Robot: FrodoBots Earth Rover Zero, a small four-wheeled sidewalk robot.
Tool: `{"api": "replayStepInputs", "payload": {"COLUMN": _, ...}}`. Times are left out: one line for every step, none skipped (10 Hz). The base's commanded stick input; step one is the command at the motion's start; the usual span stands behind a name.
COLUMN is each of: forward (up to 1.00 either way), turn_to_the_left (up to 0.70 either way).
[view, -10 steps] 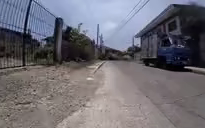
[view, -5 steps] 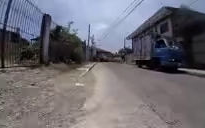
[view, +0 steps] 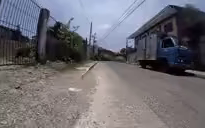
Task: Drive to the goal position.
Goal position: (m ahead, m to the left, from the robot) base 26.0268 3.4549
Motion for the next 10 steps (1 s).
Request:
{"api": "replayStepInputs", "payload": {"forward": 1.0, "turn_to_the_left": -0.05}}
{"api": "replayStepInputs", "payload": {"forward": 1.0, "turn_to_the_left": -0.24}}
{"api": "replayStepInputs", "payload": {"forward": 1.0, "turn_to_the_left": -0.39}}
{"api": "replayStepInputs", "payload": {"forward": 1.0, "turn_to_the_left": -0.4}}
{"api": "replayStepInputs", "payload": {"forward": 1.0, "turn_to_the_left": -0.4}}
{"api": "replayStepInputs", "payload": {"forward": 1.0, "turn_to_the_left": -0.4}}
{"api": "replayStepInputs", "payload": {"forward": 1.0, "turn_to_the_left": -0.21}}
{"api": "replayStepInputs", "payload": {"forward": 1.0, "turn_to_the_left": -0.04}}
{"api": "replayStepInputs", "payload": {"forward": 1.0, "turn_to_the_left": 0.0}}
{"api": "replayStepInputs", "payload": {"forward": 1.0, "turn_to_the_left": 0.0}}
